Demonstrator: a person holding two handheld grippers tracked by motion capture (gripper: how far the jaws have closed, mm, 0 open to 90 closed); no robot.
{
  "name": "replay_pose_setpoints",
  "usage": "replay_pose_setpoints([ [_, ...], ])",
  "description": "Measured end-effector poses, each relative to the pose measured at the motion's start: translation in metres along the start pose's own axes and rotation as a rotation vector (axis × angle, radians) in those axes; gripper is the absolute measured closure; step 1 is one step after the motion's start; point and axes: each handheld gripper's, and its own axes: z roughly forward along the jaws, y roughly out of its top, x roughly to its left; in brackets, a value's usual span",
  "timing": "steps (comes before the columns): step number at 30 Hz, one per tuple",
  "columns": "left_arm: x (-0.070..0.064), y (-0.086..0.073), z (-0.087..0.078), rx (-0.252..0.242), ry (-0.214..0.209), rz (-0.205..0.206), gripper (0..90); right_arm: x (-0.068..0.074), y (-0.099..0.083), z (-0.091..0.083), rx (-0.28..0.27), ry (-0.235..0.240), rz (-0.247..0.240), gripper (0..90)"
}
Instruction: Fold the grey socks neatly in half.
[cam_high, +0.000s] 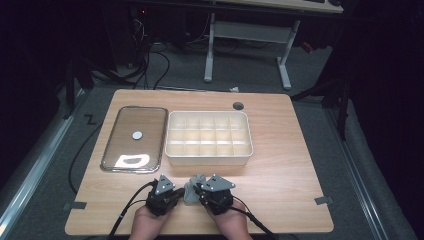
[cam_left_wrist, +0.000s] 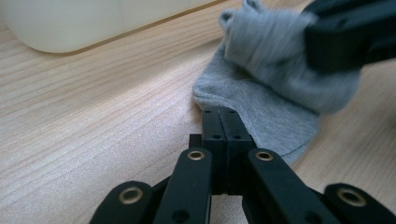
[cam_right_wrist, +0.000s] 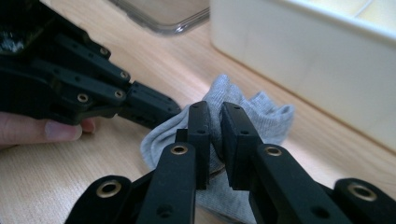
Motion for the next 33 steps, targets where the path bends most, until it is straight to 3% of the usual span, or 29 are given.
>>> replay_pose_setpoints([
  [6,0.000,0.000,0.000,0.003,-0.006,-0.003,90.0,0.010,-0.001,0.012,0.025,0.036,-0.015,81.4],
  [7,0.000,0.000,0.000,0.002,-0.006,-0.004,90.0,0.010,-0.001,0.012,0.024,0.044,-0.010,77.4],
  [9,0.000,-0.001,-0.001,0.001,-0.004,-0.002,90.0,0.008,0.002,0.000,-0.031,0.052,0.013,70.5],
  [14,0.000,-0.001,-0.001,-0.003,-0.004,-0.004,89.1,0.004,0.005,-0.017,-0.070,0.037,0.018,71.9],
  [17,0.000,-0.001,-0.001,-0.003,-0.005,0.000,89.4,-0.001,0.000,-0.014,-0.044,0.012,0.027,76.3],
  [18,0.000,-0.001,-0.001,-0.002,-0.005,0.003,89.4,-0.003,-0.005,-0.006,-0.011,0.001,0.042,78.1],
  [23,-0.001,-0.001,-0.001,0.002,-0.005,0.006,90.0,0.005,-0.015,0.010,0.043,0.023,0.040,80.0],
  [33,-0.003,-0.001,0.000,0.005,0.003,0.022,90.0,0.012,-0.016,0.017,0.037,0.066,0.032,80.6],
])
